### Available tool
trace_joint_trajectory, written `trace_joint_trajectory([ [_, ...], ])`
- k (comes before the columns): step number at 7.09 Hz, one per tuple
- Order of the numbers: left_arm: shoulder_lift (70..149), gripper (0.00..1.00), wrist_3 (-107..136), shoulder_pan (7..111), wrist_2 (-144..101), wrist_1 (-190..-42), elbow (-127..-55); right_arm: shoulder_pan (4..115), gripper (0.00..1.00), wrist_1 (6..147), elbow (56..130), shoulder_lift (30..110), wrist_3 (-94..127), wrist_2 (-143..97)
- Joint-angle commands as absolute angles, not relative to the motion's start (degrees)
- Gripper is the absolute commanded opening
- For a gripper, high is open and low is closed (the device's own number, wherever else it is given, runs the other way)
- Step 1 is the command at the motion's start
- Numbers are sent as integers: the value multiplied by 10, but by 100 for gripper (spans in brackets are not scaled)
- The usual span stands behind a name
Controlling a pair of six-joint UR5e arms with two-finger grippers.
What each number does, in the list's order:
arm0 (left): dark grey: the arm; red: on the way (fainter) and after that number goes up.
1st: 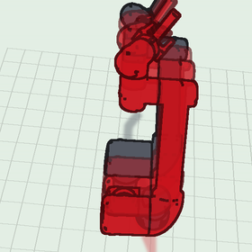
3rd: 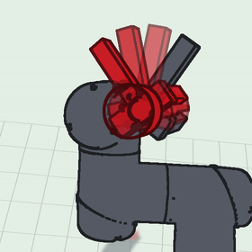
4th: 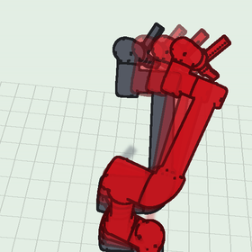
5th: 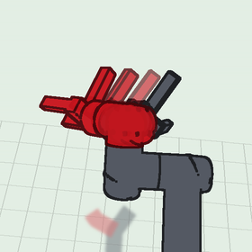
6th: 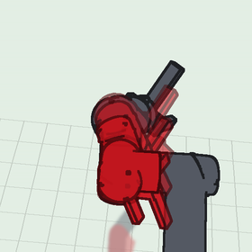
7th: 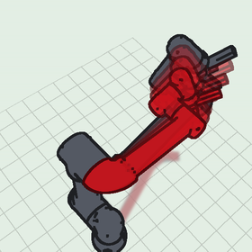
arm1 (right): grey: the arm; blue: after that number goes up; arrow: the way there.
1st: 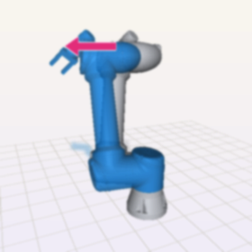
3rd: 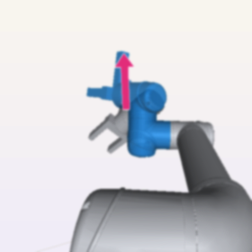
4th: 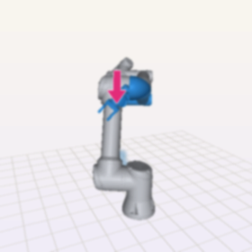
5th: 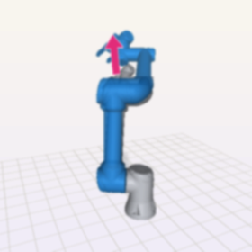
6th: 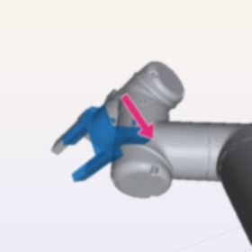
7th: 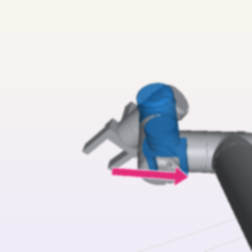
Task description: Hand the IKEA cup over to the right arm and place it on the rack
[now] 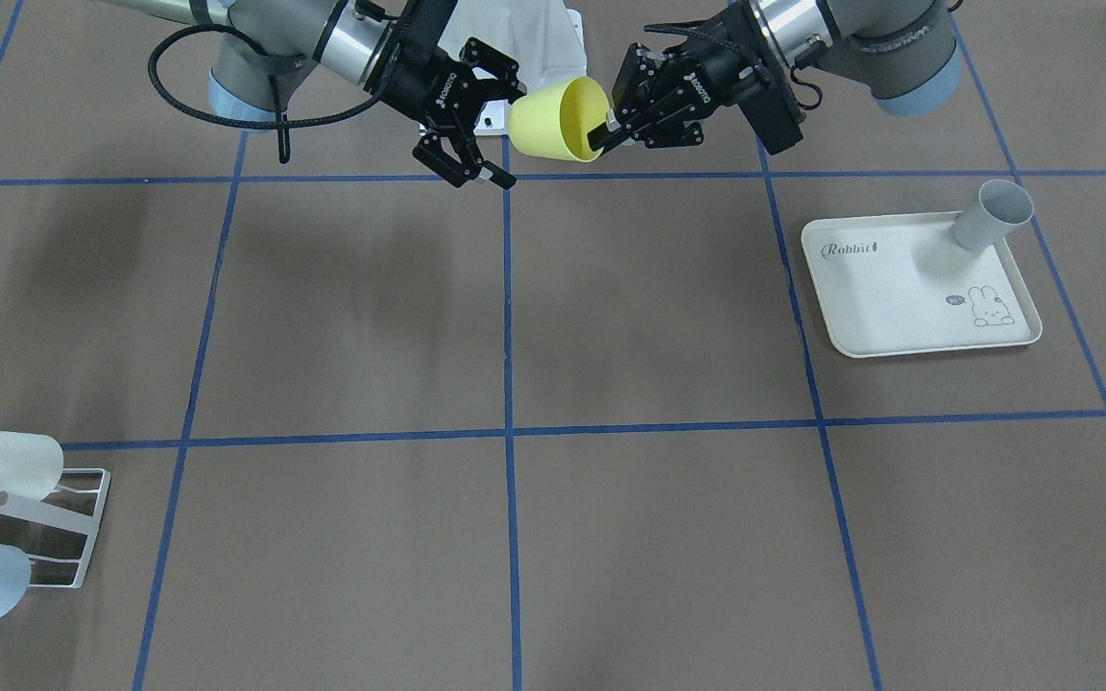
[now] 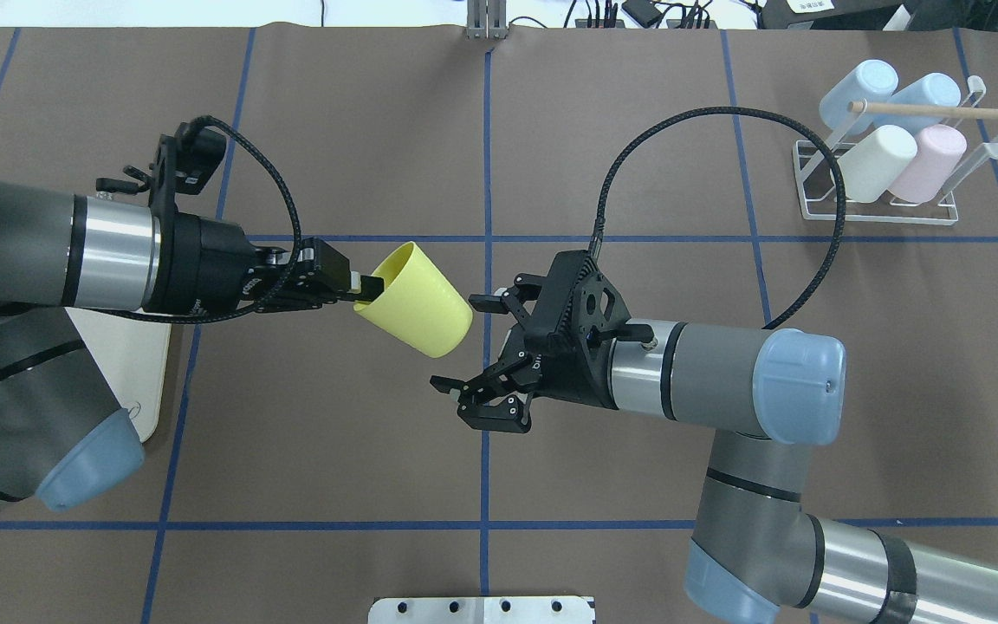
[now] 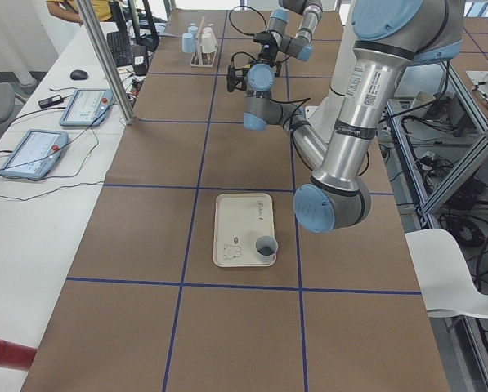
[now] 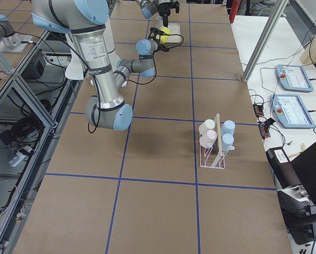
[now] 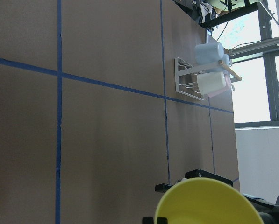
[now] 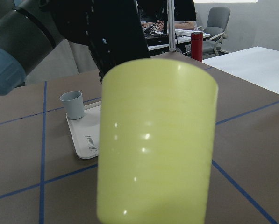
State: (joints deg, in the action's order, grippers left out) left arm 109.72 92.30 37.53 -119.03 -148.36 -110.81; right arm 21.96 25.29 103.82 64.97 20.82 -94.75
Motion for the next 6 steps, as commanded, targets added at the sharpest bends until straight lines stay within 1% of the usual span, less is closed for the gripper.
trace_joint_trajectory([
  [1,1099,0,921,365,-1184,-1484,-1105,220,99,251,1041,649,193,-943],
  [5,1100,0,921,354,-1165,-1484,-1097,220,99,251,1042,648,191,-941],
  [6,1100,0,921,354,-1165,-1484,-1097,220,93,251,1042,649,190,-941],
])
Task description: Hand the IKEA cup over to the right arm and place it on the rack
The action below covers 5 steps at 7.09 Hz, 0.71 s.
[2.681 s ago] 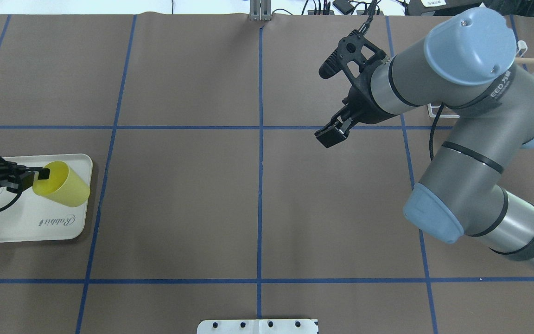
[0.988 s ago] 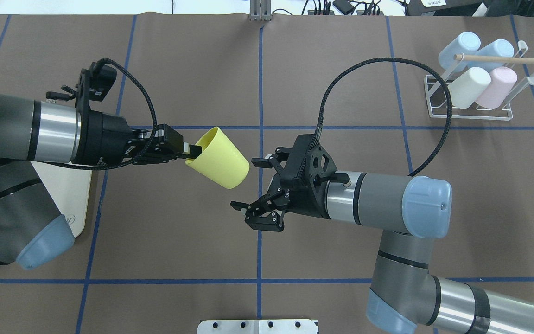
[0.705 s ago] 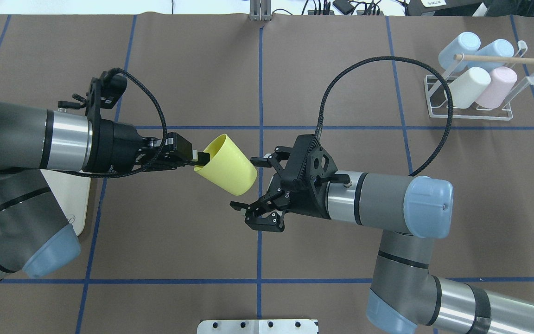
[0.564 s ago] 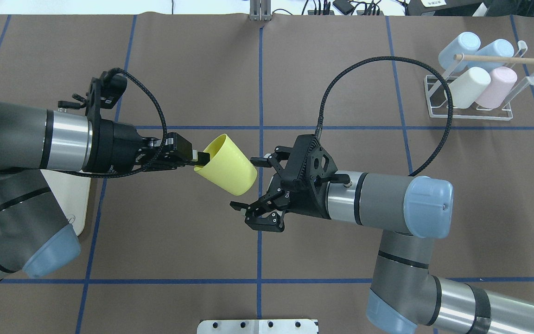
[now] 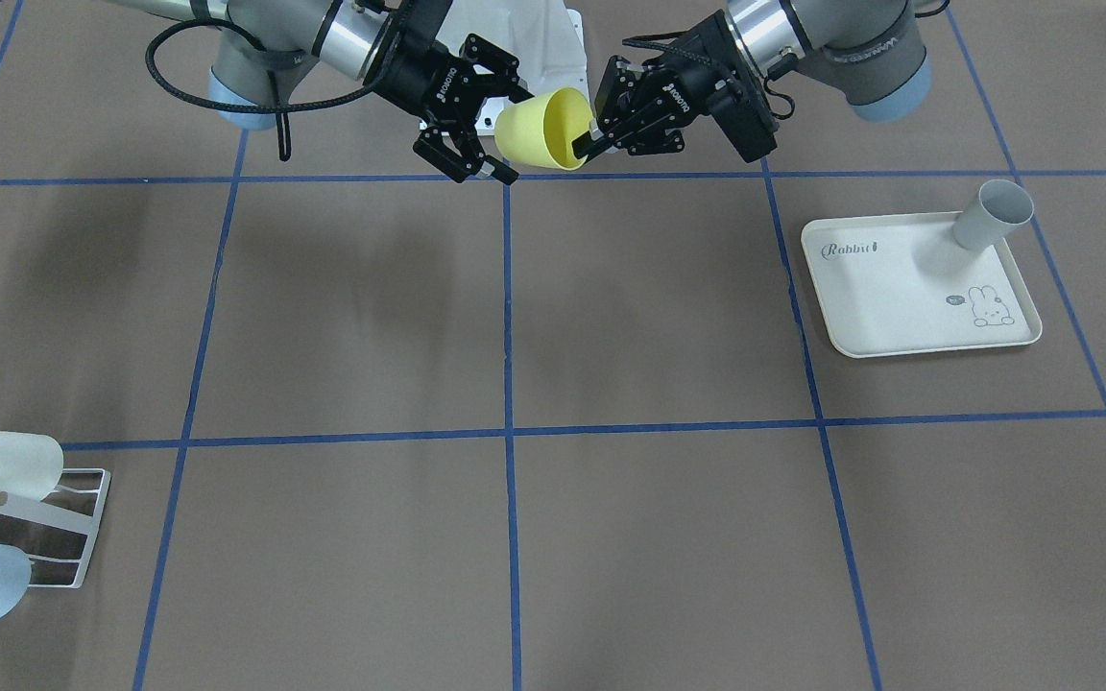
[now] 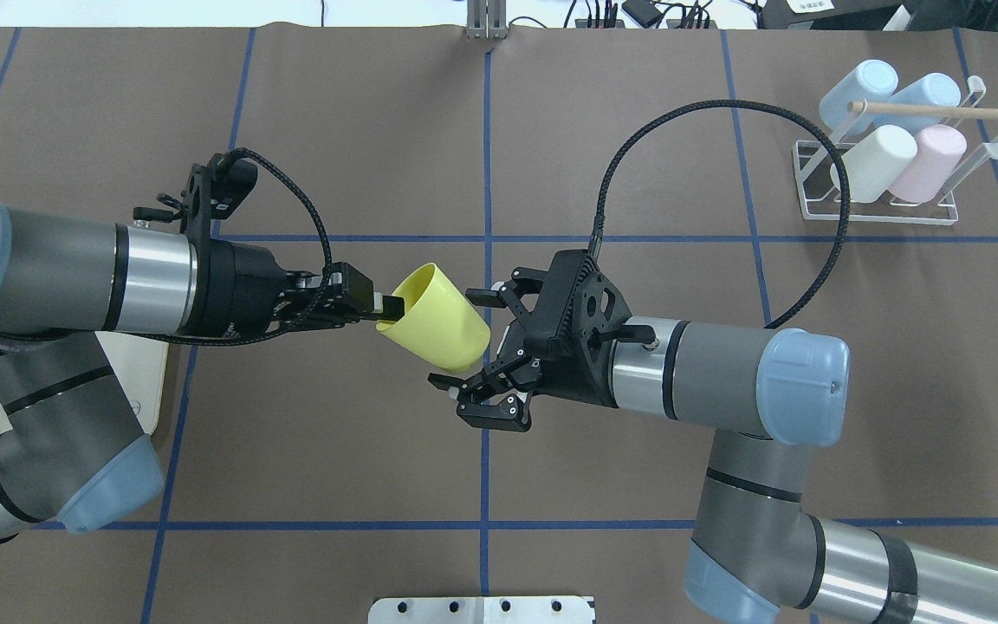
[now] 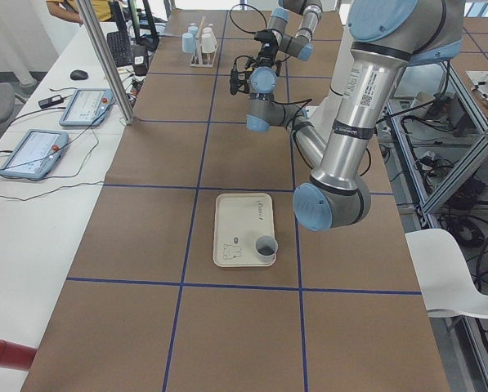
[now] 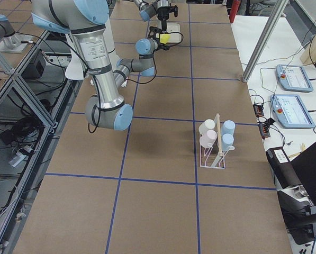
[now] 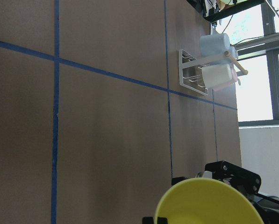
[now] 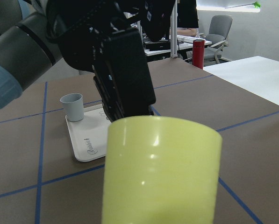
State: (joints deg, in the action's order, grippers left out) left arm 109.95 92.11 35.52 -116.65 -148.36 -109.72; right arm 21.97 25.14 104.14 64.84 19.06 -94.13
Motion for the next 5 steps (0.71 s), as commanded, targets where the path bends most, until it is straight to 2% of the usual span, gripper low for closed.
trace_joint_trajectory([
  [1,1099,0,921,354,-1165,-1484,-1098,221,81,251,1042,650,189,-942],
  [3,1099,0,921,354,-1165,-1484,-1098,221,57,251,1046,652,188,-943],
  [4,1099,8,921,355,-1165,-1484,-1099,221,47,251,1047,653,188,-943],
  [5,1099,99,921,355,-1163,-1484,-1100,222,40,251,1049,657,188,-943],
])
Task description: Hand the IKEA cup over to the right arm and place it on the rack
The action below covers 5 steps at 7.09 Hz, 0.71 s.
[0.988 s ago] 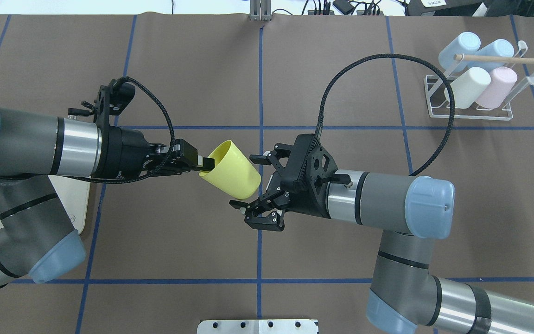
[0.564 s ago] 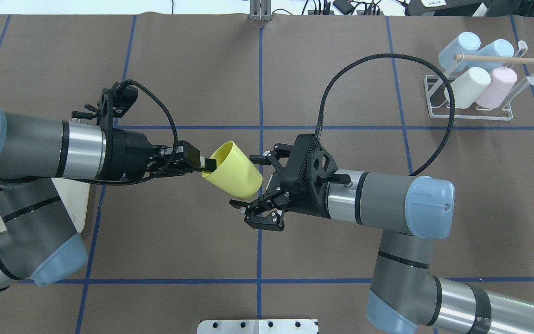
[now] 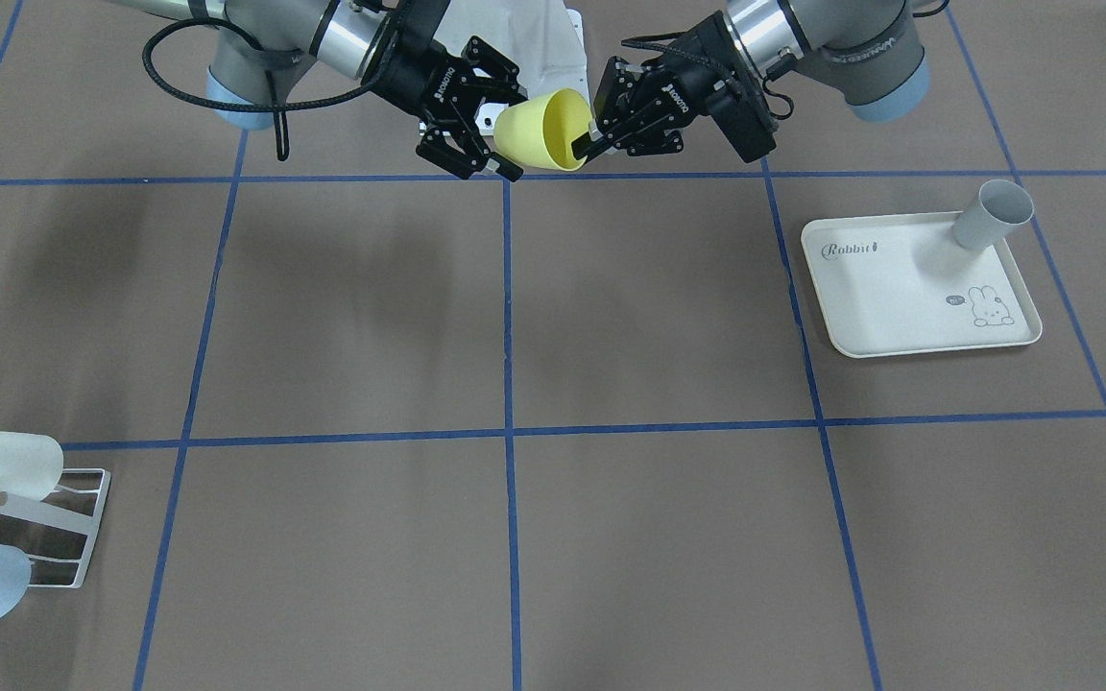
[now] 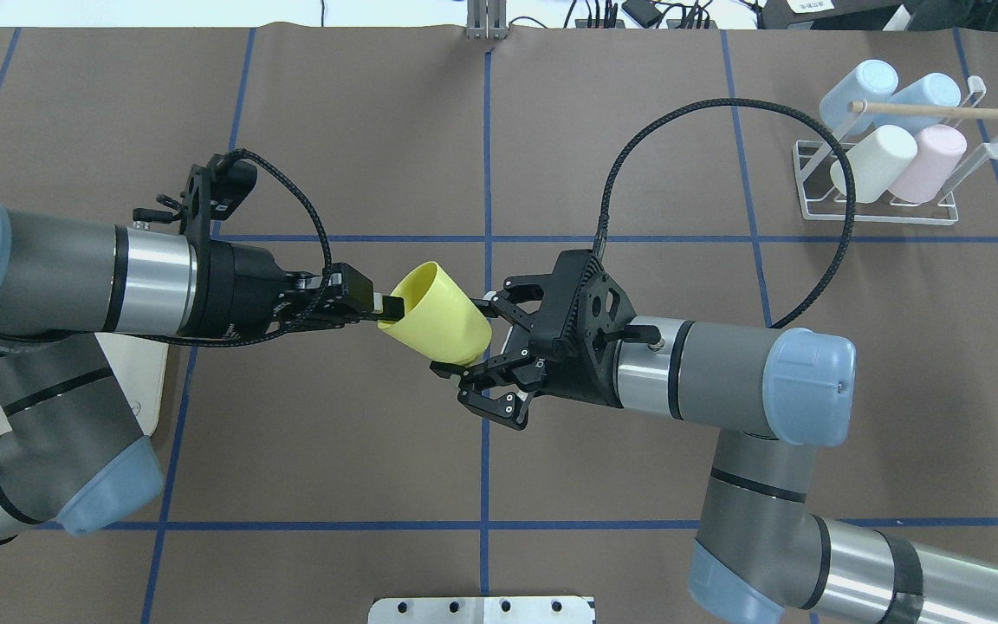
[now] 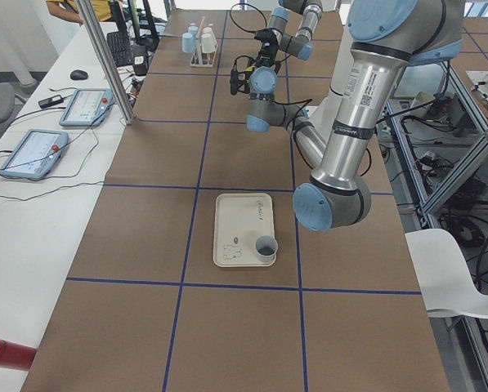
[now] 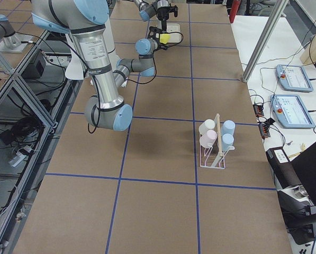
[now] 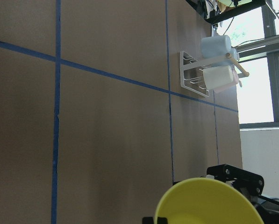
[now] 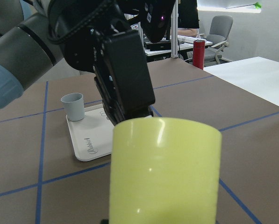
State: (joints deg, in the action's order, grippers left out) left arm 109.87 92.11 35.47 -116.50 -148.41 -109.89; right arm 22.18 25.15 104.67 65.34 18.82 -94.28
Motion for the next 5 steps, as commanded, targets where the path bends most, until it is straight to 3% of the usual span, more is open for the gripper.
trace_joint_trajectory([
  [1,1097,100,920,357,-1158,-1484,-1105,222,36,252,1050,663,188,-943],
  [3,1093,100,918,376,-1162,-1483,-1110,224,27,252,1050,676,188,-944],
  [4,1073,100,876,387,-1164,-1479,-1110,236,4,252,1052,692,186,-948],
  [5,1033,100,793,395,-1165,-1482,-1113,238,0,258,1062,717,186,-942],
])
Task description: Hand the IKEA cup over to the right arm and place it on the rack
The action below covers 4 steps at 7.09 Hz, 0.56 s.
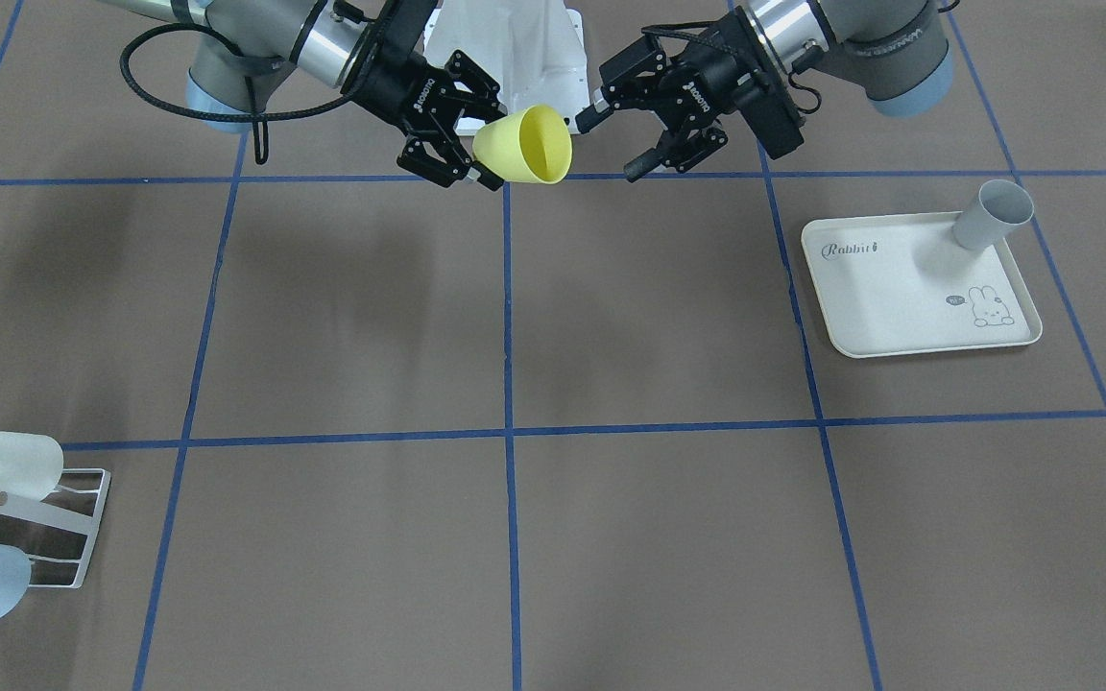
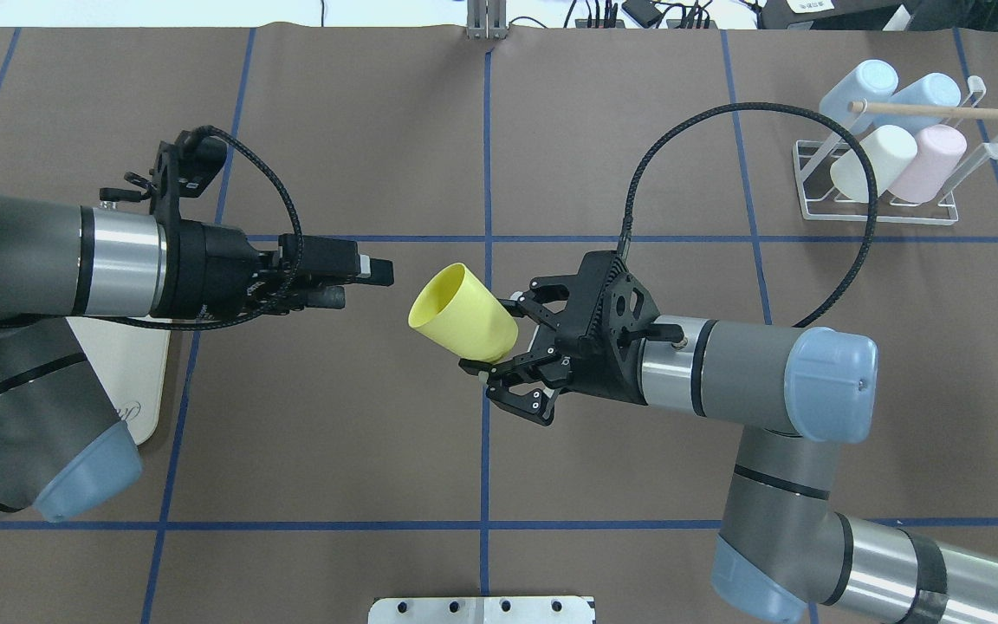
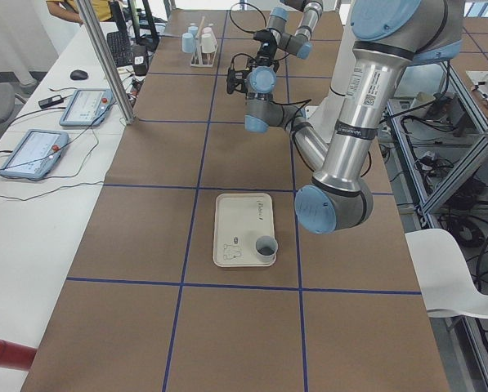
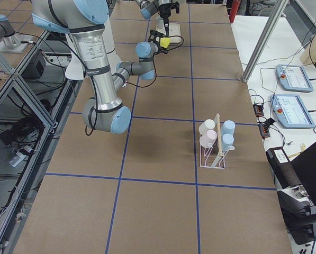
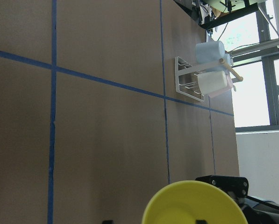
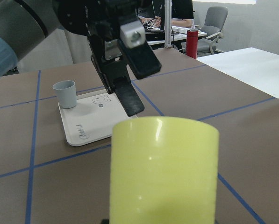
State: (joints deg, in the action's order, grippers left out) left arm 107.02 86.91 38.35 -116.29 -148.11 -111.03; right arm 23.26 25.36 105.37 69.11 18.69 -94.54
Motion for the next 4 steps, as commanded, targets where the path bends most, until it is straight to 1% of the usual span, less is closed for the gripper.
trace_joint_trajectory([
  [1,1005,100,754,403,-1165,-1482,-1122,263,0,263,1060,746,185,-947],
  [2,986,100,726,421,-1167,-1481,-1123,300,0,319,1063,781,185,-949],
  [4,969,100,695,438,-1174,-1480,-1123,351,0,448,1065,808,94,-952],
])
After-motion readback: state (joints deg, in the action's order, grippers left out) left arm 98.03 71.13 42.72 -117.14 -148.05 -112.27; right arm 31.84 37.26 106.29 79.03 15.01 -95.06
